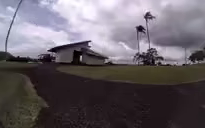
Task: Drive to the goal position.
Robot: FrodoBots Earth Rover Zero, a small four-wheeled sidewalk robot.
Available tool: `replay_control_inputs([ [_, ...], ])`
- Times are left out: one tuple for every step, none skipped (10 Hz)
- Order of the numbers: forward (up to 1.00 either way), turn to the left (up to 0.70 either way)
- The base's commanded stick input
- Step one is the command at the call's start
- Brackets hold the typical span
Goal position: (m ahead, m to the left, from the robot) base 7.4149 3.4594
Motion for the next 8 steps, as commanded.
replay_control_inputs([
  [0.7,0.0],
  [0.7,0.0],
  [0.7,0.03],
  [0.7,0.17],
  [0.7,0.28],
  [0.7,0.33],
  [0.7,0.35],
  [0.7,0.35],
])
